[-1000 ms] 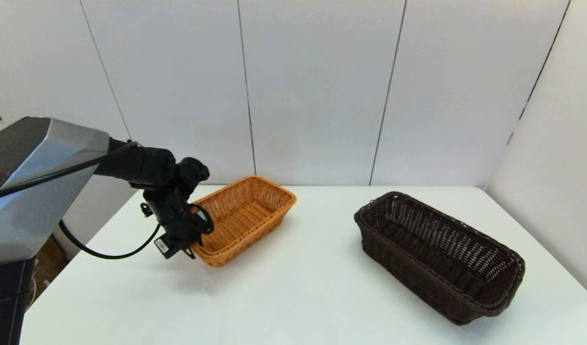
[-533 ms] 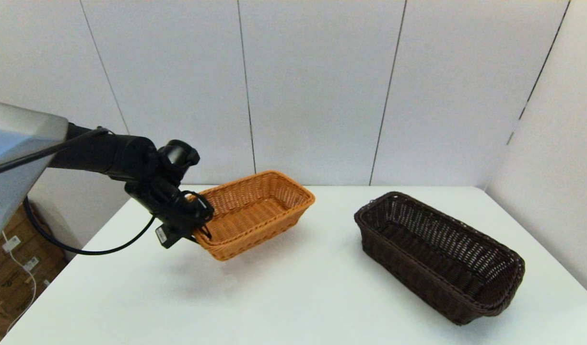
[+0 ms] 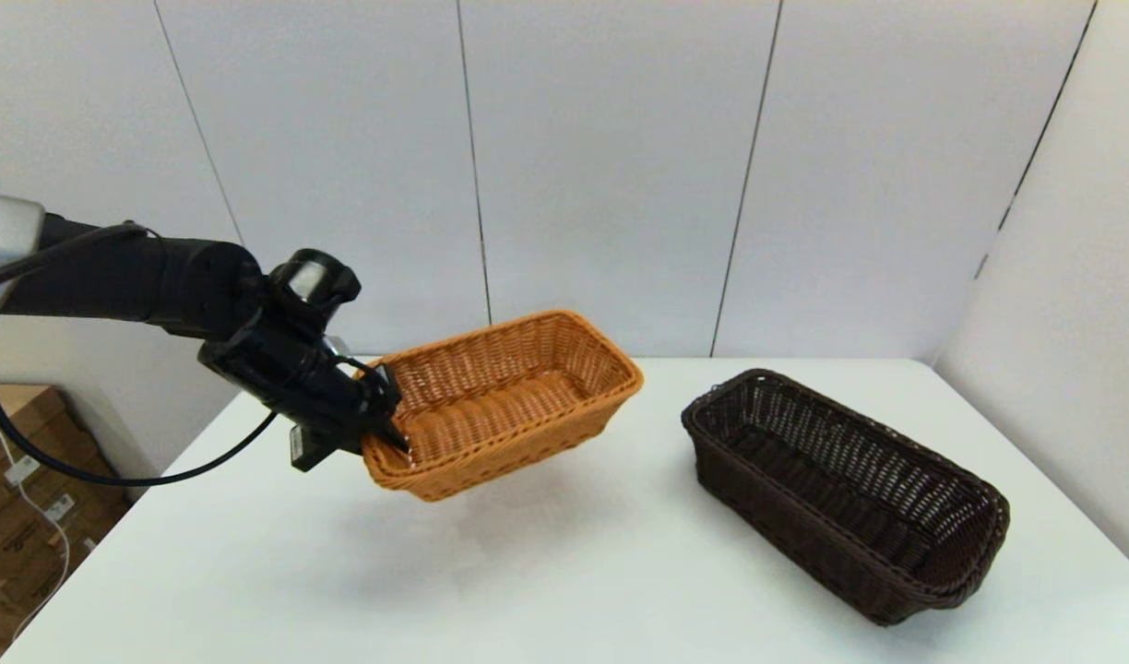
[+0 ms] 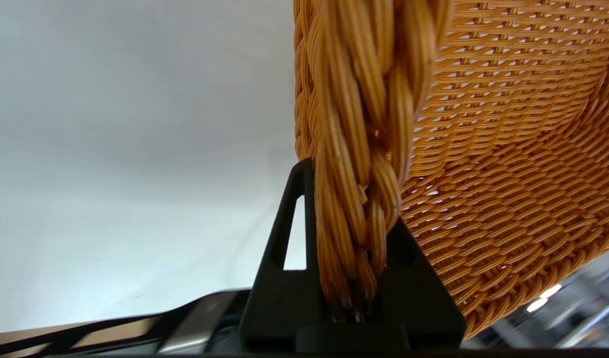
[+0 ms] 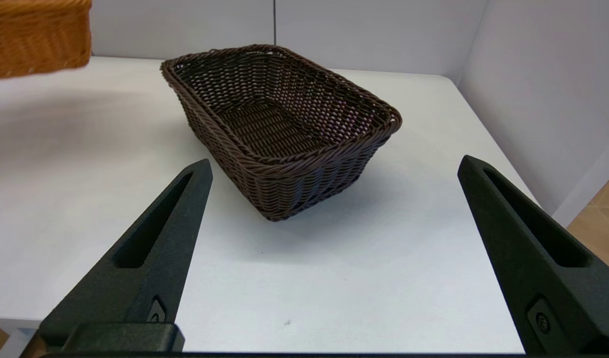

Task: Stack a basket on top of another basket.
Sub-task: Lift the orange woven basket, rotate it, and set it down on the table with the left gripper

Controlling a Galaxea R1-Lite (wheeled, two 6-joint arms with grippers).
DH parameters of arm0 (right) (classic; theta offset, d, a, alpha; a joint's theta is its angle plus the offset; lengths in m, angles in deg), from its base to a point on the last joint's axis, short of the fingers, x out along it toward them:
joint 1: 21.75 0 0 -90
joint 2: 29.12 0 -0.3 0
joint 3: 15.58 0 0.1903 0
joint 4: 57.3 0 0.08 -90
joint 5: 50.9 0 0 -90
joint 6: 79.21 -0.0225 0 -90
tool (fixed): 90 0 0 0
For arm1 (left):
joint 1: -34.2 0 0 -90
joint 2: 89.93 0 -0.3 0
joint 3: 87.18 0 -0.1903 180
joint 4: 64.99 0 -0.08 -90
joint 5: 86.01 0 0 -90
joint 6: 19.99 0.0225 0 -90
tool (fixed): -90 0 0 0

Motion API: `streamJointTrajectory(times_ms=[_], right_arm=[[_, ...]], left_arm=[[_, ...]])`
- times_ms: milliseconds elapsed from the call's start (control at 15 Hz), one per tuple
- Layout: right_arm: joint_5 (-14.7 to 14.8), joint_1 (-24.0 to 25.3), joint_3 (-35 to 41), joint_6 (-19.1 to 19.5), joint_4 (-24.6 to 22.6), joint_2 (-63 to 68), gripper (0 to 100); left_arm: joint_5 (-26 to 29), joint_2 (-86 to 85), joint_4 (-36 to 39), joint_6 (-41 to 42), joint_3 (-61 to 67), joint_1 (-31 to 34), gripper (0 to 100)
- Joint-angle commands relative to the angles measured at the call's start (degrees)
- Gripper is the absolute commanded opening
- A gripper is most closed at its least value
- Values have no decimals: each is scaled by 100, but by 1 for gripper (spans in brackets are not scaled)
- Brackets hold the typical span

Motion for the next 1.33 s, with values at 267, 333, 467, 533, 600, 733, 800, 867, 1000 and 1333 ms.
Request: streamJointTrajectory(times_ms=[267, 333, 467, 533, 600, 733, 800, 867, 1000, 1333], right_arm=[[-2, 1, 0, 5, 3, -2, 100], [-2, 1, 0, 5, 3, -2, 100], [-2, 1, 0, 5, 3, -2, 100], [-2, 1, 0, 5, 3, -2, 100], [-2, 1, 0, 5, 3, -2, 100], [-2, 1, 9, 5, 3, -2, 100], [-2, 1, 9, 5, 3, -2, 100], [-2, 1, 0, 5, 3, -2, 100], [-2, 1, 0, 14, 3, -2, 100], [-2, 1, 0, 5, 12, -2, 100]], left_arm=[[83, -203, -146, 1348, 404, -714, 0], [83, -159, -146, 1497, 377, -854, 0], [39, -10, -146, 1523, 246, -1048, 0], [22, 87, -138, 1541, 219, -1109, 0], [22, 201, -120, 1585, 219, -1180, 0], [-49, 518, 3, 1594, 202, -1215, 0], [-137, 641, 91, 1594, 210, -1224, 0], [-172, 711, 144, 1594, 219, -1250, 0], [-181, 781, 152, 1594, 219, -1259, 0], [-198, 1036, 214, 1550, 210, -1241, 0]])
